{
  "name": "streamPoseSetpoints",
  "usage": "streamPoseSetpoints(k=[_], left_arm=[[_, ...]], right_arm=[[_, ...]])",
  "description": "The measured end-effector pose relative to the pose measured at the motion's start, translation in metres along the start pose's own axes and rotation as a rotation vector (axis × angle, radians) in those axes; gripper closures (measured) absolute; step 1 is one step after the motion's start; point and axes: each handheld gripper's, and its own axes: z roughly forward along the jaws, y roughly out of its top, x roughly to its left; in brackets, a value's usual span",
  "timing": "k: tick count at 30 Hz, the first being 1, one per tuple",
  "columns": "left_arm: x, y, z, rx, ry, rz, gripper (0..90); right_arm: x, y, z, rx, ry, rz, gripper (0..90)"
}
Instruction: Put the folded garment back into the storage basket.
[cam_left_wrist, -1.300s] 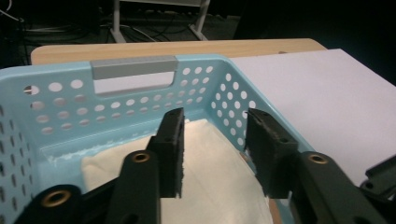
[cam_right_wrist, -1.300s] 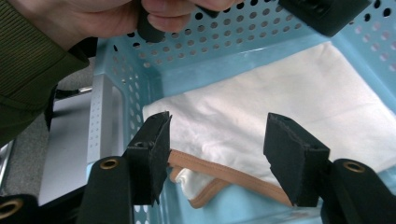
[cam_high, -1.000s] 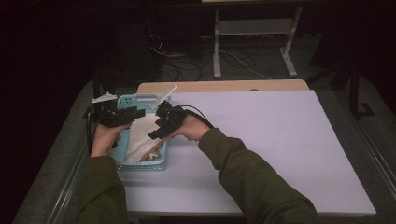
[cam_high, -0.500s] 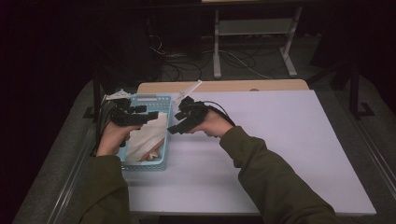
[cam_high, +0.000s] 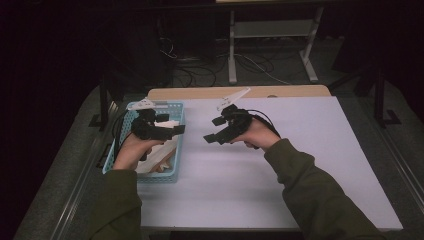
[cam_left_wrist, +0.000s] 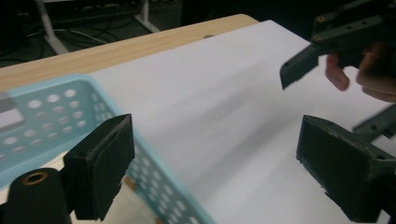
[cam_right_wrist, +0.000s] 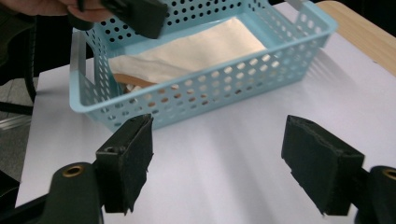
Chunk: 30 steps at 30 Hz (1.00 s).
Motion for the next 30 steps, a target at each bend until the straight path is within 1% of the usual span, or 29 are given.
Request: streamPoseSetpoints(k=[2, 3, 5, 6, 8, 12, 14, 16, 18, 25, 27, 30], left_arm=[[-0.006, -0.002, 0.002, 0.008, -0.008, 0.015, 9.2], [-0.008, -0.003, 0.002, 0.014, -0.011, 0.016, 8.9], [-0.014, -0.005, 0.005, 0.026, -0.011, 0.033, 7.6], [-0.016, -0.006, 0.006, 0.029, -0.013, 0.043, 7.1], [-0.022, -0.009, 0.009, 0.031, -0.021, 0.061, 6.0], [-0.031, -0.013, 0.013, 0.042, -0.029, 0.088, 4.0], [-0.035, -0.014, 0.015, 0.038, -0.034, 0.103, 2.8], [-0.038, -0.015, 0.016, 0.037, -0.036, 0.11, 2.3], [-0.04, -0.017, 0.018, 0.034, -0.037, 0.118, 1.8], [-0.045, -0.021, 0.019, 0.022, -0.042, 0.13, 1.7], [-0.046, -0.022, 0.018, 0.018, -0.042, 0.135, 1.8], [-0.048, -0.024, 0.016, 0.016, -0.044, 0.138, 1.8]], right_arm=[[-0.001, -0.007, -0.007, -0.008, -0.015, 0.011, 22.7], [-0.001, -0.01, -0.011, -0.015, -0.019, 0.022, 22.4], [-0.001, -0.017, -0.018, -0.025, -0.025, 0.04, 21.4], [-0.001, -0.02, -0.02, -0.032, -0.031, 0.036, 21.1], [-0.001, -0.027, -0.028, -0.044, -0.038, 0.049, 20.2], [0.0, -0.042, -0.043, -0.057, -0.052, 0.051, 18.9], [0.001, -0.05, -0.051, -0.062, -0.061, 0.059, 17.8], [0.001, -0.059, -0.057, -0.066, -0.073, 0.057, 16.2], [0.002, -0.067, -0.064, -0.068, -0.087, 0.069, 14.1], [0.005, -0.099, -0.086, -0.057, -0.142, 0.098, 13.2], [0.005, -0.108, -0.093, -0.06, -0.156, 0.098, 12.9], [0.006, -0.122, -0.103, -0.058, -0.179, 0.113, 11.8]])
